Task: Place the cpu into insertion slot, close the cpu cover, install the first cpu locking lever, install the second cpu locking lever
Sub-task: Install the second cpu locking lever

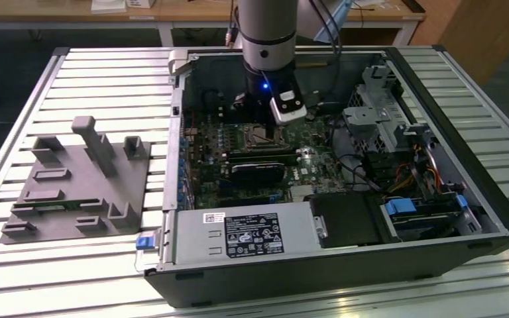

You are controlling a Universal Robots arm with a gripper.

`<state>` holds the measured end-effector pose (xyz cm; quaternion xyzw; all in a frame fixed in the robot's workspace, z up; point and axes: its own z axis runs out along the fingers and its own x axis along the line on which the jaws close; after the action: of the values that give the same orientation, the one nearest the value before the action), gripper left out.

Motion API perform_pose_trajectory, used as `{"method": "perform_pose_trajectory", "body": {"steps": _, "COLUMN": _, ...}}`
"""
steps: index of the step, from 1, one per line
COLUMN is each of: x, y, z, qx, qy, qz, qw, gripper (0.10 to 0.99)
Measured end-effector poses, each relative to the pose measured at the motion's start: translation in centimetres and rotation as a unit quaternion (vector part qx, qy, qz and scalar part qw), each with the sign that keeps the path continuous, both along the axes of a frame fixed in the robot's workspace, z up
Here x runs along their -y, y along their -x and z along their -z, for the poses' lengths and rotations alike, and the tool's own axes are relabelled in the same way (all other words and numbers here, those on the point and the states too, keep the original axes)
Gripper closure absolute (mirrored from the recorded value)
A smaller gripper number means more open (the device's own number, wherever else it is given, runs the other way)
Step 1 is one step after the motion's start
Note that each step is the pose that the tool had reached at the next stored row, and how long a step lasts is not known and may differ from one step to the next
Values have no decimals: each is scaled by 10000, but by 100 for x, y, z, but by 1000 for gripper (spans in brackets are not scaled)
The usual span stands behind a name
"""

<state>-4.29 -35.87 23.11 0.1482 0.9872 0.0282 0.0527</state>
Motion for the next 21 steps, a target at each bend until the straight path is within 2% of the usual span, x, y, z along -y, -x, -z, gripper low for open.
{"method": "perform_pose_trajectory", "body": {"steps": 6, "x": 79, "y": 0, "z": 0, "qx": 0, "qy": 0, "qz": 0, "qw": 10000, "gripper": 980}}
{"method": "perform_pose_trajectory", "body": {"steps": 13, "x": 107, "y": 22, "z": 33, "qx": 0, "qy": 0, "qz": -110, "qw": 9999, "gripper": 980}}
{"method": "perform_pose_trajectory", "body": {"steps": 21, "x": 115, "y": 142, "z": 81, "qx": 0, "qy": -1, "qz": -320, "qw": 9995, "gripper": 980}}
